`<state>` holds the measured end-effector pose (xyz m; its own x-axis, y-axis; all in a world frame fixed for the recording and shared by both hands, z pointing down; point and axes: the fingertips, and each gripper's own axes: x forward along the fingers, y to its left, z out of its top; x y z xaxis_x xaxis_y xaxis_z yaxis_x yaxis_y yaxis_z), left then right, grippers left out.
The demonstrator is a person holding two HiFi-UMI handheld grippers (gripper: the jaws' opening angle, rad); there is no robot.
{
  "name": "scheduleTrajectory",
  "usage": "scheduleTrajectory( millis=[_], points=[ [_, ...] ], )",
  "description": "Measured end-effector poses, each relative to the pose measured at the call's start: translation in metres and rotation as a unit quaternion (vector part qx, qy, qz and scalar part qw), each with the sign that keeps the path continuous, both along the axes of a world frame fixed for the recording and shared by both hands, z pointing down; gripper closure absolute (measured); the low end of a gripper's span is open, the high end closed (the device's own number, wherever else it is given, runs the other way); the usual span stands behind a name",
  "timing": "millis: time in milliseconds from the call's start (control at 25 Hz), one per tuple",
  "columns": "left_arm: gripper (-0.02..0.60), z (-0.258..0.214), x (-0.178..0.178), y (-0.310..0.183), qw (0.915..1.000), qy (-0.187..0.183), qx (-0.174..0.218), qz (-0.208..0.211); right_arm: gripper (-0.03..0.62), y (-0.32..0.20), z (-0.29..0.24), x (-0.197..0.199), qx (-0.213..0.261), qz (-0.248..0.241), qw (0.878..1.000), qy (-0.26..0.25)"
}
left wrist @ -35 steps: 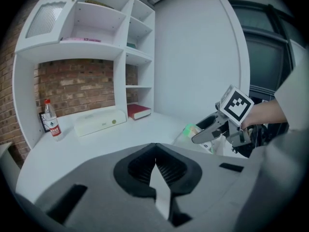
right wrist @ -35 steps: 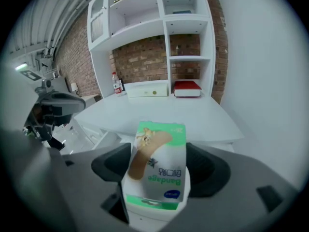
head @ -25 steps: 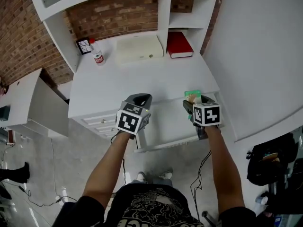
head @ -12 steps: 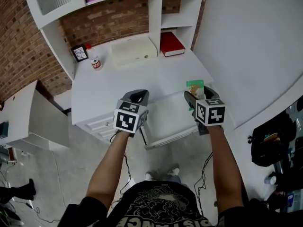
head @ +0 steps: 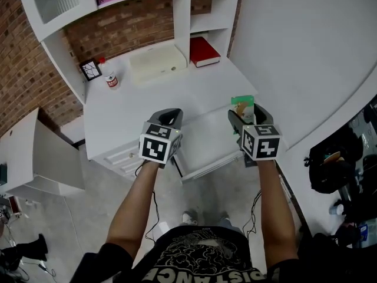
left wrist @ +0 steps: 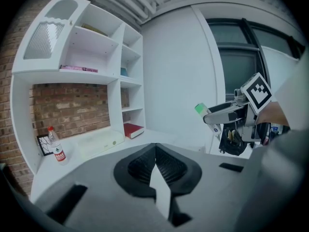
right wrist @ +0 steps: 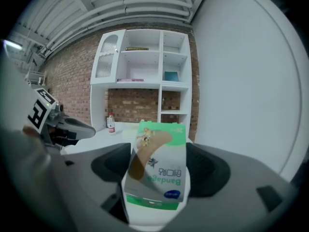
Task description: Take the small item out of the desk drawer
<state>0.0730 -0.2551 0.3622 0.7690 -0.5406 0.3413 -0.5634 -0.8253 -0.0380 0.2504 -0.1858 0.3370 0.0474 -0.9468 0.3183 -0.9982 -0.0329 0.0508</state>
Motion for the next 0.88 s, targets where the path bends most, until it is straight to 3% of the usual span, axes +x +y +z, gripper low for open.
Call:
scheduleTrajectory(
  millis=[880],
  points=[
    [0.575, 0.004, 0.015, -0.003, 0.9999, -0.005, -0.009, 0.014, 0.240, 0.014, -0.008, 0.019, 0.012, 0.025, 1.000, 0.006]
  ],
)
